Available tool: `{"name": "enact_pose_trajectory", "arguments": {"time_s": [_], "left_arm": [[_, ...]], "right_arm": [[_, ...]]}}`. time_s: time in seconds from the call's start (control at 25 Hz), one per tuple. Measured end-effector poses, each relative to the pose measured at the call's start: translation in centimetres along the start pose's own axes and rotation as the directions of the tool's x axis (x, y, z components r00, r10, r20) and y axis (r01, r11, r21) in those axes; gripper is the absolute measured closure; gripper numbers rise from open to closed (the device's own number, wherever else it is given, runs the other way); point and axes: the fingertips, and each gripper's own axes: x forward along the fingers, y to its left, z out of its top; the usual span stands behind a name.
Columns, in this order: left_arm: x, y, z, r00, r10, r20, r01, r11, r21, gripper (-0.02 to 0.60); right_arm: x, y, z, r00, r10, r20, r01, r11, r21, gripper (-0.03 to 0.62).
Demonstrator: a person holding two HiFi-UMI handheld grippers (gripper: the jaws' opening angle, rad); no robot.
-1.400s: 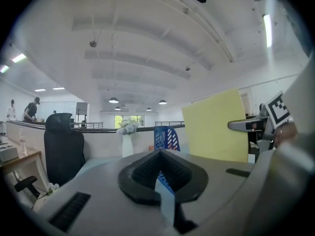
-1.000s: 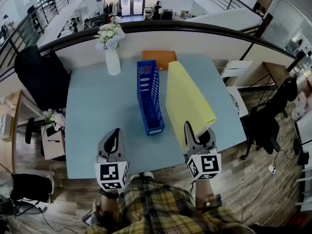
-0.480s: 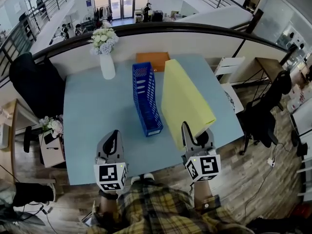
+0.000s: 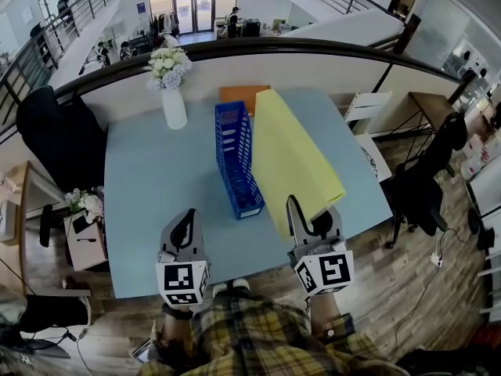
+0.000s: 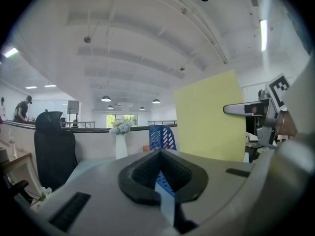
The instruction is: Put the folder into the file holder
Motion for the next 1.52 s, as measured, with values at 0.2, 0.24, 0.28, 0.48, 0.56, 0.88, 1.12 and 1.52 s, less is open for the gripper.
{"name": "enact_pose_trajectory", "arguments": {"time_s": [0.2,0.24,0.28,0.48,0.56,0.88,1.12,1.52], "left_arm": [[-0.4,0.4,-0.2,1.000,0.016,-0.001,-0.016,1.000,-0.005,0.586],[-0.5,0.6,-0.2,1.000,0.019,-0.001,-0.019,1.000,-0.005,0.586],[-0.6,0.8,-0.3,1.000,0.024,-0.002,-0.024,1.000,-0.006,0.586],[-1.3,1.6,-0.6,0.999,0.048,-0.009,-0.048,0.999,-0.007,0.586],[-1.4,1.9,-0.7,0.998,0.055,-0.011,-0.055,0.998,-0.007,0.586],[-1.5,2.4,-1.1,0.997,0.075,-0.020,-0.075,0.997,-0.007,0.586],[-1.4,2.7,-1.2,0.996,0.091,-0.020,-0.091,0.996,-0.010,0.586],[-0.4,3.9,-1.3,0.994,0.109,-0.028,-0.109,0.994,-0.018,0.586]], "right_arm": [[0.7,1.1,0.2,0.999,0.031,0.009,-0.031,0.999,0.021,0.437],[1.0,1.3,0.3,0.999,0.036,0.013,-0.037,0.999,0.029,0.437],[1.2,1.5,0.3,0.999,0.041,0.017,-0.041,0.999,0.035,0.437],[1.8,2.0,0.7,0.999,0.048,0.021,-0.049,0.998,0.037,0.437],[2.0,2.1,0.7,0.999,0.050,0.017,-0.051,0.998,0.030,0.437],[2.2,2.5,1.2,0.997,0.069,0.020,-0.071,0.995,0.066,0.437],[3.4,2.3,0.4,0.997,0.078,0.017,-0.079,0.992,0.094,0.437],[7.4,2.4,0.2,0.996,0.084,0.038,-0.087,0.990,0.111,0.437]]}}
